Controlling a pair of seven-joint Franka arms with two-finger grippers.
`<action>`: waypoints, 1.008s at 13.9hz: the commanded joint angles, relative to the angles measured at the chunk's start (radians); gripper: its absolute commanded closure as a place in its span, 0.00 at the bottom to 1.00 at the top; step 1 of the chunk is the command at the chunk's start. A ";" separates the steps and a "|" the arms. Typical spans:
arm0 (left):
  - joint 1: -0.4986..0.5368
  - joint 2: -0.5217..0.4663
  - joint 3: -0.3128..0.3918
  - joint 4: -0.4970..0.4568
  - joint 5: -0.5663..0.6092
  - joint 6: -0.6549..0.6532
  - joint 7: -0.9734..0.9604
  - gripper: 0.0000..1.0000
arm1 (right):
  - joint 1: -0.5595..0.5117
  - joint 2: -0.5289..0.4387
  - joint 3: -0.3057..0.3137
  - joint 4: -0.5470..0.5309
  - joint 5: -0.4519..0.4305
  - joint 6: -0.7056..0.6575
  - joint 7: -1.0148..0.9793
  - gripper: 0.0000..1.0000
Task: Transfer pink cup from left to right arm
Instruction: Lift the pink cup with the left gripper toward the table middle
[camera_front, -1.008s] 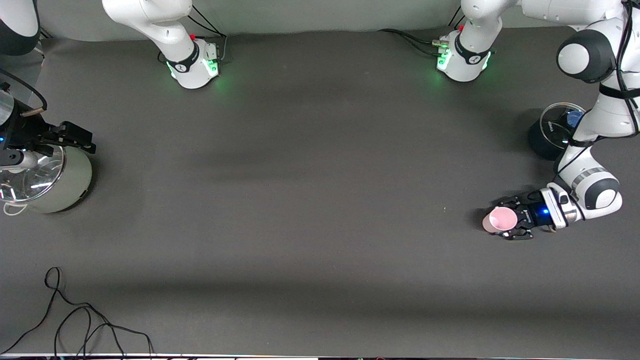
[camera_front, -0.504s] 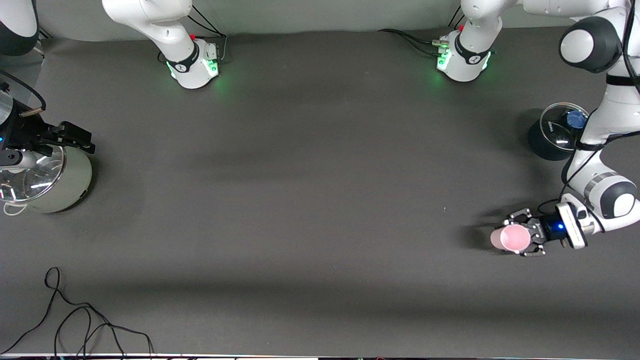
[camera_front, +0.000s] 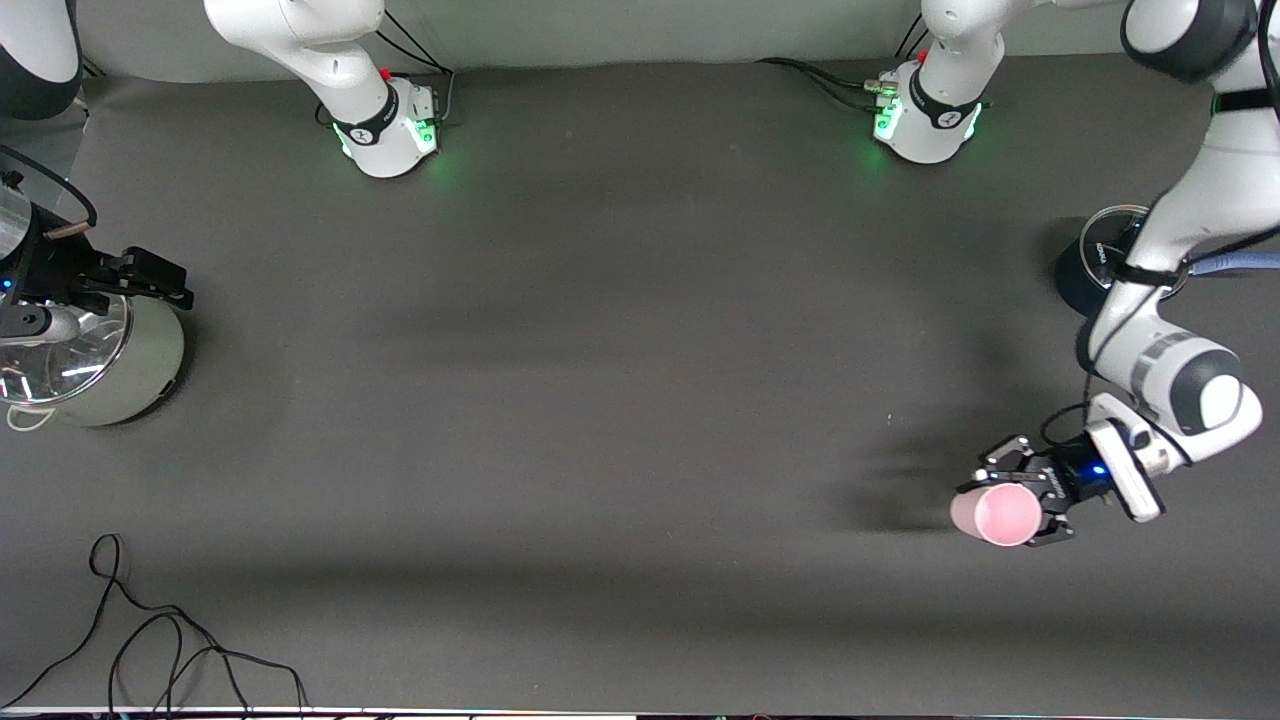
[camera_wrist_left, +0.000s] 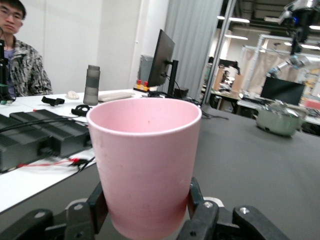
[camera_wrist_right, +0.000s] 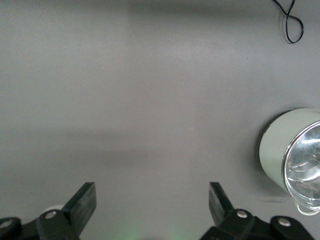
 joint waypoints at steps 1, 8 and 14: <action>0.002 -0.221 -0.095 -0.245 -0.156 0.139 0.033 0.56 | 0.002 0.001 -0.001 0.008 -0.009 -0.009 0.006 0.00; 0.002 -0.379 -0.507 -0.379 -0.440 0.473 0.094 0.55 | 0.012 0.012 -0.007 0.053 0.103 -0.008 0.173 0.00; -0.001 -0.399 -0.782 -0.336 -0.551 0.702 0.091 0.54 | 0.020 0.061 0.079 0.158 0.253 -0.006 0.467 0.00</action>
